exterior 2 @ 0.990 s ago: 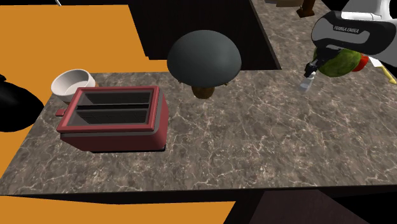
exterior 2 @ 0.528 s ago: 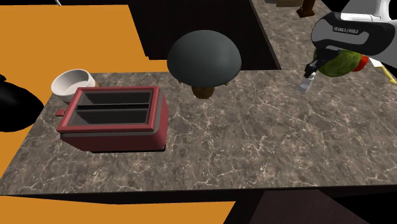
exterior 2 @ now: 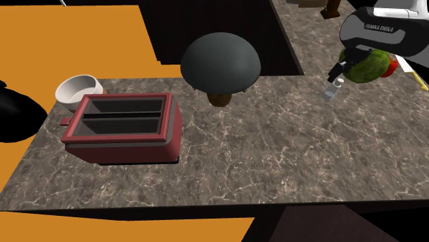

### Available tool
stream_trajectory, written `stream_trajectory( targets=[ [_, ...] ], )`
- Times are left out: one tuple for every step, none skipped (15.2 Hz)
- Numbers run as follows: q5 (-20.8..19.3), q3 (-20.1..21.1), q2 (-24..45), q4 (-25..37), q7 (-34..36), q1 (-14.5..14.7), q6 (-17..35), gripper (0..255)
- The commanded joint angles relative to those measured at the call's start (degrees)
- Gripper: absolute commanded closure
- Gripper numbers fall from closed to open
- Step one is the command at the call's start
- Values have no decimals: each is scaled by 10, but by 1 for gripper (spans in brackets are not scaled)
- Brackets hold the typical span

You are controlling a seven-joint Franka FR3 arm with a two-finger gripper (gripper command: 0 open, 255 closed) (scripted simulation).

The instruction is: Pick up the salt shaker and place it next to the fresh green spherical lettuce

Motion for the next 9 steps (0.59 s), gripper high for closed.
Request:
stream_trajectory(
  targets=[
    [-5, -2, -13, 14, 4, 3, -27, 0],
    [-7, -3, -18, 22, 5, 4, -39, 0],
    [-7, -3, -18, 22, 5, 4, -39, 0],
    [-7, -3, -18, 22, 5, 4, -39, 0],
    [-7, -3, -18, 22, 5, 4, -39, 0],
    [-7, -3, -18, 22, 5, 4, -39, 0],
    [-7, -3, -18, 22, 5, 4, -39, 0],
    [-7, -3, -18, 22, 5, 4, -39, 0],
    [-7, -3, -18, 22, 5, 4, -39, 0]
  ],
)
